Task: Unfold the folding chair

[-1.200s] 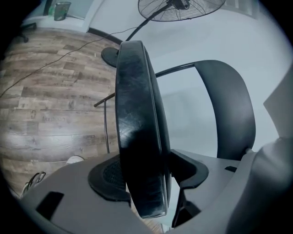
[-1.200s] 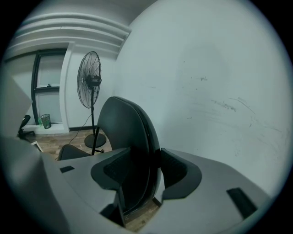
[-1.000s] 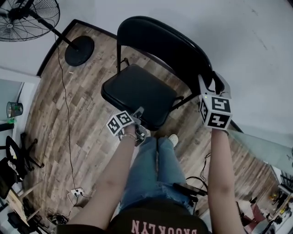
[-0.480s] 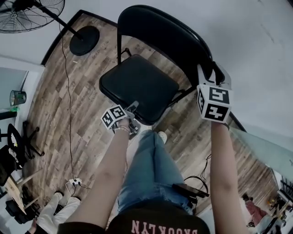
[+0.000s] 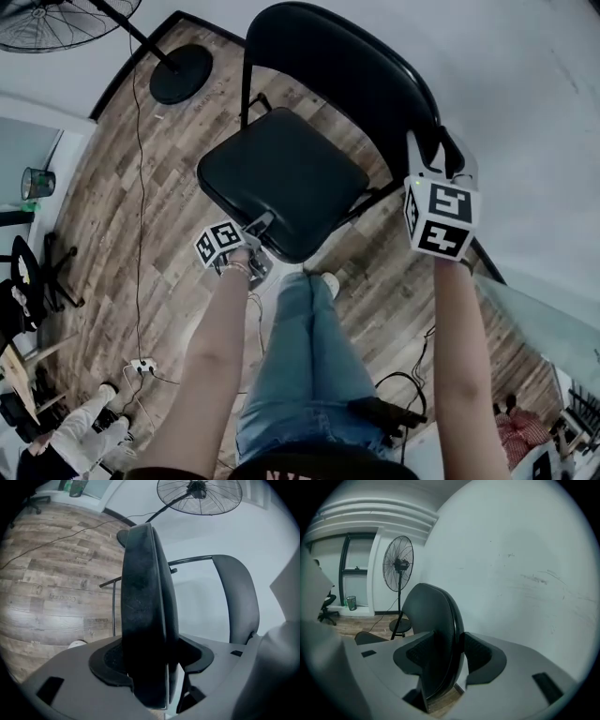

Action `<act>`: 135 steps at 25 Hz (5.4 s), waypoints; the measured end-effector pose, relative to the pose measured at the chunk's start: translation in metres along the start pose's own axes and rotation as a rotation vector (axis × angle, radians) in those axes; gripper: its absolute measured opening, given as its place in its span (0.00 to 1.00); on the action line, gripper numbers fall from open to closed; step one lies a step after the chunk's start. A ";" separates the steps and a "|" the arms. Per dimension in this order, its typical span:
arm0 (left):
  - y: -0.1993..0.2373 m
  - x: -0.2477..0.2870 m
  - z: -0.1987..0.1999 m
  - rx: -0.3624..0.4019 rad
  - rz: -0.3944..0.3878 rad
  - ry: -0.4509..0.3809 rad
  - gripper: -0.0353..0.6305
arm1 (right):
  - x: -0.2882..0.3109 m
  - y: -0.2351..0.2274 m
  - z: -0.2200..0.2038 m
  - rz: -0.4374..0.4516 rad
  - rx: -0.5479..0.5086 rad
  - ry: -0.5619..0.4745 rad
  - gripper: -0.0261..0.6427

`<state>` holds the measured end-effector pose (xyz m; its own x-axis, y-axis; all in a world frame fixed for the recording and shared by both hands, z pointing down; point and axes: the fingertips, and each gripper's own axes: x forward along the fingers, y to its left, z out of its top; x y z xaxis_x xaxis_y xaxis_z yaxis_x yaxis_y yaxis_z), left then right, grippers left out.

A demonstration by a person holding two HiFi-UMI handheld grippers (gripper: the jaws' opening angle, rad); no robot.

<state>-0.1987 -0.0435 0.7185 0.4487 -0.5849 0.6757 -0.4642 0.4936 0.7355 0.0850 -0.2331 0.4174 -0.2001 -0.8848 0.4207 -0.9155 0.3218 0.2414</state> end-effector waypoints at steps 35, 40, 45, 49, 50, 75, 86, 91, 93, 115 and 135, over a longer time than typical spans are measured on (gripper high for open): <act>0.116 0.006 -0.014 -0.053 -0.157 0.060 0.47 | 0.018 0.025 -0.050 -0.179 0.007 0.065 0.34; 0.123 0.011 -0.015 -0.058 -0.166 0.063 0.47 | 0.031 0.016 -0.057 -0.180 0.031 0.080 0.34; 0.129 0.014 -0.015 -0.063 -0.169 0.066 0.48 | 0.047 0.005 -0.067 -0.178 0.062 0.091 0.34; 0.132 0.016 -0.016 -0.064 -0.177 0.069 0.48 | 0.060 -0.003 -0.075 -0.180 0.082 0.101 0.34; 0.133 0.017 -0.016 -0.065 -0.178 0.070 0.49 | 0.062 -0.005 -0.076 -0.184 0.086 0.104 0.34; 0.171 0.013 -0.018 -0.041 -0.027 0.089 0.54 | 0.043 0.018 -0.084 -0.277 0.108 0.065 0.35; 0.201 0.002 -0.015 0.042 0.166 0.069 0.56 | 0.020 0.049 -0.083 -0.305 0.078 0.053 0.35; 0.219 -0.005 -0.017 0.097 0.317 0.095 0.53 | 0.002 0.071 -0.092 -0.350 0.057 0.023 0.35; 0.218 -0.004 -0.017 0.107 0.326 0.092 0.53 | 0.004 0.070 -0.093 -0.355 0.061 0.034 0.35; 0.129 -0.039 -0.005 0.288 0.299 0.105 0.57 | -0.021 0.082 -0.083 -0.272 0.104 0.098 0.36; 0.013 -0.138 -0.003 0.490 0.230 0.106 0.57 | -0.140 0.125 -0.063 -0.132 0.147 0.257 0.30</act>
<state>-0.2642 0.0458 0.6350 0.3561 -0.4167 0.8364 -0.8494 0.2287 0.4756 0.0208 -0.0478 0.4435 0.0010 -0.7953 0.6062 -0.9720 0.1417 0.1876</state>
